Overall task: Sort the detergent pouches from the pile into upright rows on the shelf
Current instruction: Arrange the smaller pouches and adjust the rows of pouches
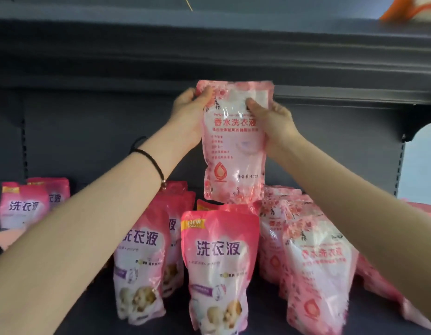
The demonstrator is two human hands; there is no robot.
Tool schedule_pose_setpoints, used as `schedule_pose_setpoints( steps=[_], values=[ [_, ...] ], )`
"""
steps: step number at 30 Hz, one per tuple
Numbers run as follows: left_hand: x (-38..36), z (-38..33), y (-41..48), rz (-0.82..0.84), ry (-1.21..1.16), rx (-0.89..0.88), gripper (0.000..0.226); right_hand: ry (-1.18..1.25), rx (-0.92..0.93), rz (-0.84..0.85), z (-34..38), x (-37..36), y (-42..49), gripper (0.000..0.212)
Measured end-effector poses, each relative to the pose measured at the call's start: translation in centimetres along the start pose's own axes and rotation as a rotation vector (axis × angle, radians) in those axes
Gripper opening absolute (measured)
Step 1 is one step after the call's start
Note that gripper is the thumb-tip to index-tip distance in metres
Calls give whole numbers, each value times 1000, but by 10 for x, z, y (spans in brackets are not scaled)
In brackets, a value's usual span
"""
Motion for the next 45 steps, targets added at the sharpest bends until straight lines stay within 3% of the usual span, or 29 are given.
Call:
schedule_pose_setpoints(
  steps=[6, 17, 21, 27, 34, 40, 45],
  values=[
    [-27, -15, -56, 19, 16, -92, 15, 27, 130, -74, 29, 23, -55, 4],
    [-62, 13, -157, 215, 256, -161, 34, 3, 135, -240, 36, 82, -147, 7],
    [-62, 44, -187, 140, 274, -201, 33, 4, 154, -263, 20, 103, -172, 8],
    [-67, 123, -235, 102, 268, -96, 31, 45, 100, -265, -17, 154, -195, 12],
    [-91, 201, -272, -71, 258, -125, 28, 56, 5, -219, -70, 217, -208, 32],
    [-104, 241, -287, -286, 377, -308, 22, 61, -52, -226, -116, 247, -210, 23],
    [-122, 270, -280, -226, 237, -155, 34, 44, -63, -250, -132, 268, -203, 17]
  ],
)
Point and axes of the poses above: each hand's wrist, its own y-axis towards the middle knuckle, its own x-axis out of the back of the hand, z = x × y, the point moved 5 cm from there along y, towards the middle knuckle, and after that the axes turned 14 degrees about -y, right-handed, at the moved point
